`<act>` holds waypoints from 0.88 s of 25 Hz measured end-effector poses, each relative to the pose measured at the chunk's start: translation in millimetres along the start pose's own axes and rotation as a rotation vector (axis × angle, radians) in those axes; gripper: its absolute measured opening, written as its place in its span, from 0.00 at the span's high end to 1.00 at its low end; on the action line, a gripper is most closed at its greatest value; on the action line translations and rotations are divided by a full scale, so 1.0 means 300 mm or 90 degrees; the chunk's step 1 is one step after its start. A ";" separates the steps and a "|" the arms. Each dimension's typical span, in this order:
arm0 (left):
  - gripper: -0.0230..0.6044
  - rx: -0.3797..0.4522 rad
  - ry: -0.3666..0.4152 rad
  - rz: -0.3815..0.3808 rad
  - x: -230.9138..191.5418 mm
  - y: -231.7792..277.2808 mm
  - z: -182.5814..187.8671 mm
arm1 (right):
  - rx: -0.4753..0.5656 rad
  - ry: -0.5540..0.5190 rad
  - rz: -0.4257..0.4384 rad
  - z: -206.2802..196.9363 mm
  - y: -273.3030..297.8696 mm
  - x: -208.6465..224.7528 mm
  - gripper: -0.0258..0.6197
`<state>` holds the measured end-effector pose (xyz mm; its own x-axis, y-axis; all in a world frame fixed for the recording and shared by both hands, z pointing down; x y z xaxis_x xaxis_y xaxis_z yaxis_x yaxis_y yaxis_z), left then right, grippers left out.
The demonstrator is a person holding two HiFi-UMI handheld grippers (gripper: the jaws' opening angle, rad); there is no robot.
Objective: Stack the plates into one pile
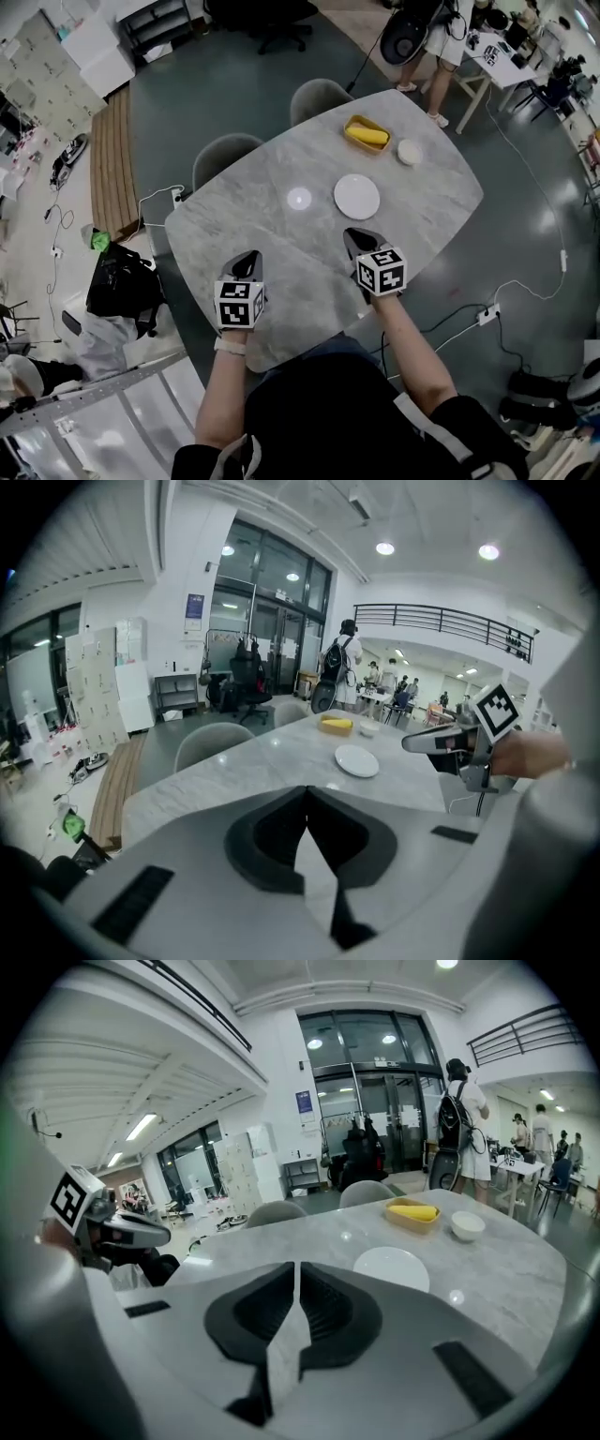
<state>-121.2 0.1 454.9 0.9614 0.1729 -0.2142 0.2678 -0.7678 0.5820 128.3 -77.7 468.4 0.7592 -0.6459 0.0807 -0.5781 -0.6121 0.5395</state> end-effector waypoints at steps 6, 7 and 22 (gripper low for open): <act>0.95 0.063 0.027 -0.010 -0.031 -0.194 0.043 | 0.050 -0.071 0.041 0.122 -0.088 -0.242 0.91; 0.95 0.073 0.027 -0.010 -0.036 -0.228 0.050 | 0.060 -0.083 0.049 0.144 -0.106 -0.280 0.91; 0.95 0.202 0.085 -0.031 0.003 -0.645 0.092 | 0.189 -0.221 0.133 0.349 -0.351 -0.704 0.91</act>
<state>-173.8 131.9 320.6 0.9534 0.2772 -0.1194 0.3007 -0.9067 0.2959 -2.6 75.5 306.9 0.5024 -0.8517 -0.1494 -0.8058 -0.5238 0.2764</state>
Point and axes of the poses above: the fingertips, and each gripper's own axes: y forward along the fingers, x to its right, z out of its top, the point moved 5 cm from there along -y, backward along the fingers, and after that the axes turned 8 degrees about -y, right-handed, at the moved point
